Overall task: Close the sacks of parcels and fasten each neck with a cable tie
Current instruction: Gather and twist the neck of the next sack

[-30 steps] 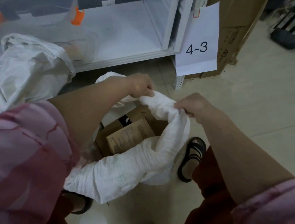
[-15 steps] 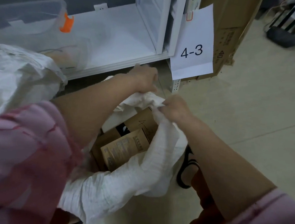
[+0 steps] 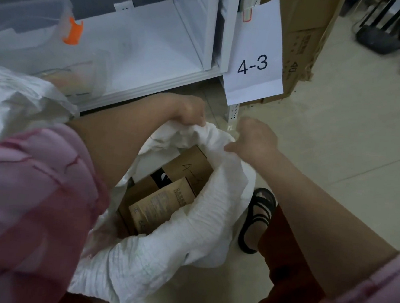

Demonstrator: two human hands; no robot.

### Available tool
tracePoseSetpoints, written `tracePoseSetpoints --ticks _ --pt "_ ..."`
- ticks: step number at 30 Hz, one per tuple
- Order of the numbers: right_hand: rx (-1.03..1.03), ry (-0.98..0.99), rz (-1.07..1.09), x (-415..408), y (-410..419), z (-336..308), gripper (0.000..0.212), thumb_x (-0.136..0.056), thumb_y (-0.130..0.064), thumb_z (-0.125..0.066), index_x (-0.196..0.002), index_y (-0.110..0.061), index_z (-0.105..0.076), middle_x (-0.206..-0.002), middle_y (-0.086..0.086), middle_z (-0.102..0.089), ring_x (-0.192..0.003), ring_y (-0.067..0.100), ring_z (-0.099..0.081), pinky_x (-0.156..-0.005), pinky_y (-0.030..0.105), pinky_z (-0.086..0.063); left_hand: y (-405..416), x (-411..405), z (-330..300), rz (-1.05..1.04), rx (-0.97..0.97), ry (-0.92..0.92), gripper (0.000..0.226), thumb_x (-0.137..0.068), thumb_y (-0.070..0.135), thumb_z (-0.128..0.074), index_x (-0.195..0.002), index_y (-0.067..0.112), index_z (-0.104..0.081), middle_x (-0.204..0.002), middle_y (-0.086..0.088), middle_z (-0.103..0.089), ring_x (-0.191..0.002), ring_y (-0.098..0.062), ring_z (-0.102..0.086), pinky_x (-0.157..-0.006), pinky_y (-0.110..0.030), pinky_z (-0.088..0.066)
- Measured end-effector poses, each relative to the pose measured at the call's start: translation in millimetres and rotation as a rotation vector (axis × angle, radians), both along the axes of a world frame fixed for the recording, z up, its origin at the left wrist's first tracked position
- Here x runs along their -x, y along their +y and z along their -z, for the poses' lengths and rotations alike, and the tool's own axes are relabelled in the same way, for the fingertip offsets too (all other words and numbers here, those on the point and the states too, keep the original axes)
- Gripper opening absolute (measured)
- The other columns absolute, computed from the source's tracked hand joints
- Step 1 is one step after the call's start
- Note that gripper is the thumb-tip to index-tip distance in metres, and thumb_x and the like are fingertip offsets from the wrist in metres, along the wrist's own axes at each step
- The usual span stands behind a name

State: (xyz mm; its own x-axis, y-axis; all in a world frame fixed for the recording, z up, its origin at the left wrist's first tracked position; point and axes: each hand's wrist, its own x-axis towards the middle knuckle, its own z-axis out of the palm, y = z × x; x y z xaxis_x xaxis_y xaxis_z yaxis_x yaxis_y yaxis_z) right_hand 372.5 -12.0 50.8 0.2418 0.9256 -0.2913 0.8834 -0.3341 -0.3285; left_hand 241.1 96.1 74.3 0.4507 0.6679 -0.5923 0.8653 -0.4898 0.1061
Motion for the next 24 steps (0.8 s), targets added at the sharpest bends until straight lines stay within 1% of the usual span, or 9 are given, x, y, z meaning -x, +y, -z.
tracePoseSetpoints --ticks 3,5,8,10,13,16,20,22,24 --pt "-0.161 -0.328 -0.219 32.8 -9.2 -12.3 0.023 -0.092 -0.028 -0.062 -0.109 -0.013 -0.058 -0.096 0.004 -0.060 -0.088 0.019 -0.059 -0.065 0.027 -0.039 11.8 -9.4 -0.8 -0.017 -0.056 0.163 0.028 -0.096 0.022 -0.051 -0.075 0.005 -0.058 -0.071 -0.006 -0.051 -0.062 -0.019 -0.046 -0.060 -0.030 -0.040" --pt "-0.072 -0.262 -0.245 45.1 -9.8 -9.4 0.021 -0.092 -0.024 -0.059 -0.110 -0.013 -0.058 -0.100 0.003 -0.061 -0.092 0.019 -0.059 -0.066 0.026 -0.038 16.9 -12.8 -4.9 -0.042 -0.028 0.219 0.026 -0.095 0.022 -0.053 -0.076 0.005 -0.059 -0.072 -0.007 -0.054 -0.060 -0.018 -0.048 -0.065 -0.031 -0.042" --pt "0.128 0.071 -0.098 38.3 0.4 -1.5 0.020 -0.087 -0.008 -0.059 -0.106 -0.002 -0.060 -0.094 0.006 -0.060 -0.095 0.025 -0.063 -0.074 0.026 -0.046 21.4 -5.0 -10.9 -0.144 -0.003 0.189 0.024 -0.093 0.026 -0.057 -0.079 0.006 -0.059 -0.077 -0.008 -0.057 -0.065 -0.020 -0.051 -0.066 -0.031 -0.044" --pt "0.188 0.271 0.006 25.1 7.5 6.1 0.003 -0.083 -0.002 -0.061 -0.085 0.000 -0.061 -0.082 0.010 -0.063 -0.070 0.026 -0.063 -0.061 0.029 -0.053 20.2 3.8 -12.4 -0.257 -0.160 0.068 0.019 -0.087 0.026 -0.063 -0.085 0.007 -0.059 -0.090 -0.010 -0.059 -0.078 -0.024 -0.054 -0.069 -0.032 -0.044" --pt "0.218 0.644 0.267 1.9 12.1 18.2 0.019 -0.084 0.002 -0.057 -0.071 -0.008 -0.048 -0.062 0.005 -0.042 -0.045 0.015 -0.035 -0.037 0.021 -0.028 -1.5 6.9 -13.7 -0.215 -0.628 -0.089 0.028 -0.084 0.030 -0.066 -0.104 0.010 -0.063 -0.108 -0.011 -0.059 -0.106 -0.028 -0.050 -0.081 -0.035 -0.044" --pt "0.247 1.095 0.556 -16.5 12.4 29.5 0.034 -0.089 0.007 -0.054 -0.066 -0.013 -0.039 -0.054 0.001 -0.035 -0.031 0.006 -0.025 -0.028 0.014 -0.016 -41.4 5.7 -16.4 -0.302 -0.284 -0.231 0.047 -0.072 0.055 -0.072 -0.090 0.012 -0.069 -0.095 -0.004 -0.068 -0.093 -0.022 -0.062 -0.075 -0.032 -0.049" --pt "0.397 1.425 0.764 -20.0 12.4 33.4 0.036 -0.097 -0.002 -0.048 -0.065 -0.014 -0.036 -0.044 -0.004 -0.033 -0.025 0.003 -0.023 -0.026 0.012 -0.015 -89.2 13.1 1.9 -0.283 0.144 -0.038 0.065 -0.068 0.059 -0.073 -0.107 0.008 -0.062 -0.101 -0.001 -0.064 -0.098 -0.019 -0.059 -0.080 -0.029 -0.047" --pt "0.429 1.509 0.837 -19.0 10.7 33.5 0.035 -0.098 -0.004 -0.046 -0.066 -0.014 -0.036 -0.038 -0.004 -0.032 -0.025 0.003 -0.024 -0.026 0.013 -0.015 -104.8 18.1 18.4 -0.291 0.091 -0.085 0.039 -0.077 0.036 -0.074 -0.102 0.009 -0.061 -0.094 -0.002 -0.064 -0.080 -0.017 -0.060 -0.064 -0.024 -0.045" --pt "0.418 1.567 0.901 -18.0 8.1 33.5 0.033 -0.098 -0.004 -0.044 -0.068 -0.014 -0.036 -0.035 -0.003 -0.032 -0.023 0.004 -0.024 -0.026 0.014 -0.015 -119.6 18.7 25.8 -0.194 -0.183 -0.064 0.022 -0.087 0.011 -0.059 -0.108 0.010 -0.059 -0.105 -0.008 -0.063 -0.088 -0.022 -0.062 -0.065 -0.026 -0.040"
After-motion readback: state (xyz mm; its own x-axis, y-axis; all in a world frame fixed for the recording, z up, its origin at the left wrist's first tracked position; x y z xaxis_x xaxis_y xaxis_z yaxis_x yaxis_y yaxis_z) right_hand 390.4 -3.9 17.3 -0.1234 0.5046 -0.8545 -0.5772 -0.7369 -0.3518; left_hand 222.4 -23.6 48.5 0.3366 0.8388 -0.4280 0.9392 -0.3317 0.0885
